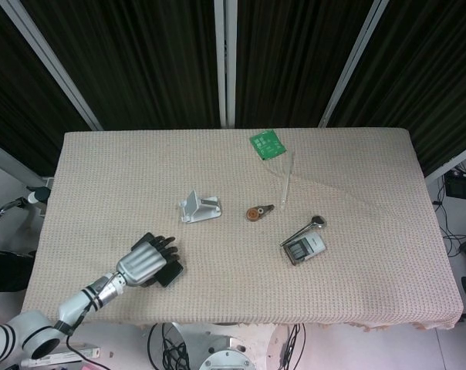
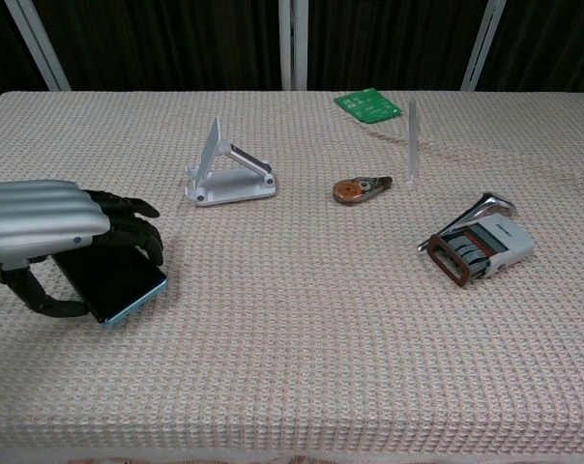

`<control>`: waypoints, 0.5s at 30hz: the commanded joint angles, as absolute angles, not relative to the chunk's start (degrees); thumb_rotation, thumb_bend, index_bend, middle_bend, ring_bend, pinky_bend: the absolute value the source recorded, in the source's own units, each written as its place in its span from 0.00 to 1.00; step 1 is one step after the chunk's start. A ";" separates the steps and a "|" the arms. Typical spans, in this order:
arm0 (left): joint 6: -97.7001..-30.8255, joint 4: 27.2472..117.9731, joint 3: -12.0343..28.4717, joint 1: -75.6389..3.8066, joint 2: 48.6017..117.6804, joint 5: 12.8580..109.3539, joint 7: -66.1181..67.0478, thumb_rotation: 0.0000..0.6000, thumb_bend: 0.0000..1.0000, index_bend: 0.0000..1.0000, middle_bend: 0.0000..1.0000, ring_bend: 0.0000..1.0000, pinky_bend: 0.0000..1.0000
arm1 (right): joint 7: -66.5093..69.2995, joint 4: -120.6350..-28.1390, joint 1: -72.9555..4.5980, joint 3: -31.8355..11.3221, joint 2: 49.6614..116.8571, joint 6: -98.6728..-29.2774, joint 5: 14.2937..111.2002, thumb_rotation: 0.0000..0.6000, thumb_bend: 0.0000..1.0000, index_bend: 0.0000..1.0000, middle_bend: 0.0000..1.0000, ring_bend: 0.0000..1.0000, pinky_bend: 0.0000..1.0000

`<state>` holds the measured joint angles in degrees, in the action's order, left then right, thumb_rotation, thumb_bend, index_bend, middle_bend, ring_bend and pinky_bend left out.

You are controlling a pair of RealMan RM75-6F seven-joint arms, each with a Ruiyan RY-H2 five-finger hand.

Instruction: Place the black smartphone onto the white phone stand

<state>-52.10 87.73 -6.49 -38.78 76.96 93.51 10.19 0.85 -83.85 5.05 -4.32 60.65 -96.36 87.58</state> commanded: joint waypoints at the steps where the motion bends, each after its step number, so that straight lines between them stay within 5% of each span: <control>1: -53.13 87.39 -6.34 -38.30 77.08 93.49 7.32 1.00 0.41 0.68 0.34 0.08 0.16 | 0.85 -83.93 5.05 -4.31 60.59 -96.29 87.57 1.00 0.21 0.00 0.00 0.00 0.00; 15: -62.11 85.94 -2.81 -35.35 76.89 92.12 -4.34 1.00 0.50 0.68 0.68 0.23 0.18 | 1.44 -83.58 5.18 -4.53 60.60 -96.50 87.34 1.00 0.21 0.00 0.00 0.00 0.00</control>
<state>-59.74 86.12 -4.32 -36.48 77.20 93.48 -0.83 1.43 -83.59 5.18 -4.52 60.60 -96.51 87.36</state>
